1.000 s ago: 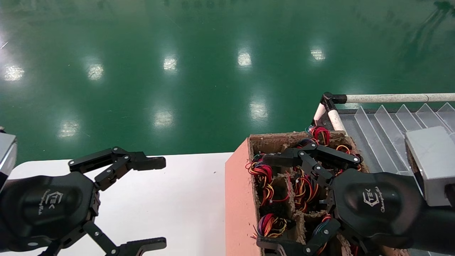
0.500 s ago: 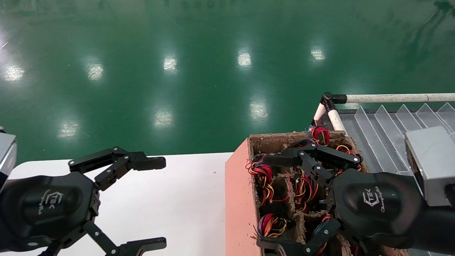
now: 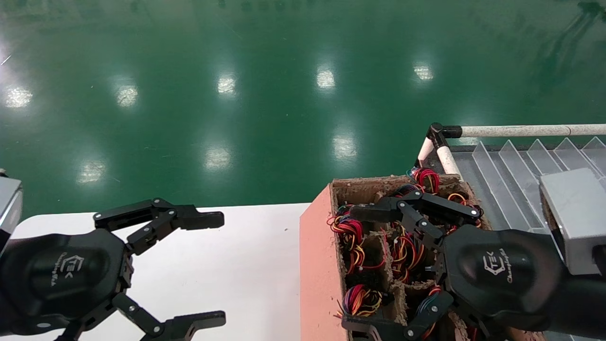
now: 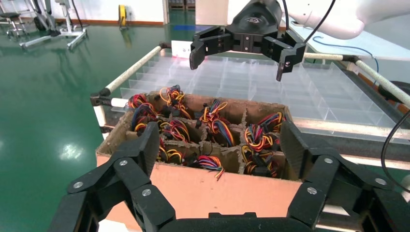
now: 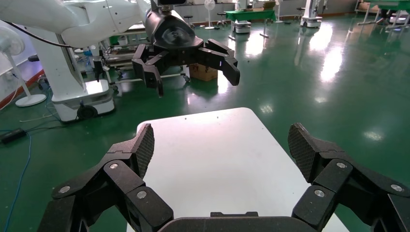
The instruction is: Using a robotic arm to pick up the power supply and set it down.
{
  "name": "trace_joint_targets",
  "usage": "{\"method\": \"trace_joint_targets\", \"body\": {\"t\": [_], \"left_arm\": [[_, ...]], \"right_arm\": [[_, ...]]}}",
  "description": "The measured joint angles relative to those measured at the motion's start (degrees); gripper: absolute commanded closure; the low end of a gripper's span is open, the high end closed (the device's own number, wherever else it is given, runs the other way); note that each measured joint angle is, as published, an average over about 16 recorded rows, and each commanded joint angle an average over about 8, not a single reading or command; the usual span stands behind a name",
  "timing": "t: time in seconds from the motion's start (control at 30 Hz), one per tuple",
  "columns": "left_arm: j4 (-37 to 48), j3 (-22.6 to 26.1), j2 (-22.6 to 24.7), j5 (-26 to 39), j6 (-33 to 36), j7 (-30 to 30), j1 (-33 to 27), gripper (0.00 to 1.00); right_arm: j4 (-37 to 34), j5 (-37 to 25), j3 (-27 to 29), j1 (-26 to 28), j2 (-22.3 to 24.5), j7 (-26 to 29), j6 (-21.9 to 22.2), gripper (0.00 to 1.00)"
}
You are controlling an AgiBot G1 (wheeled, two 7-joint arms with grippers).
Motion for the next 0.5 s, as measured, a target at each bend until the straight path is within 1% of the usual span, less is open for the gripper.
{"method": "trace_joint_targets", "body": {"t": [0.23,0.5], "left_arm": [[0.03,0.03,0.00,-0.01,0.00,0.01,-0.02,1.00],[0.04,0.06,-0.01,-0.03,0.00,0.03,-0.03,1.00]], "right_arm": [[1.19,-3.08,-0.13,0.01,1.73,-0.61,1.30,0.00],[0.52,-9.32,-0.44,-0.38,4.83,-3.34,3.30,0.00]]}}
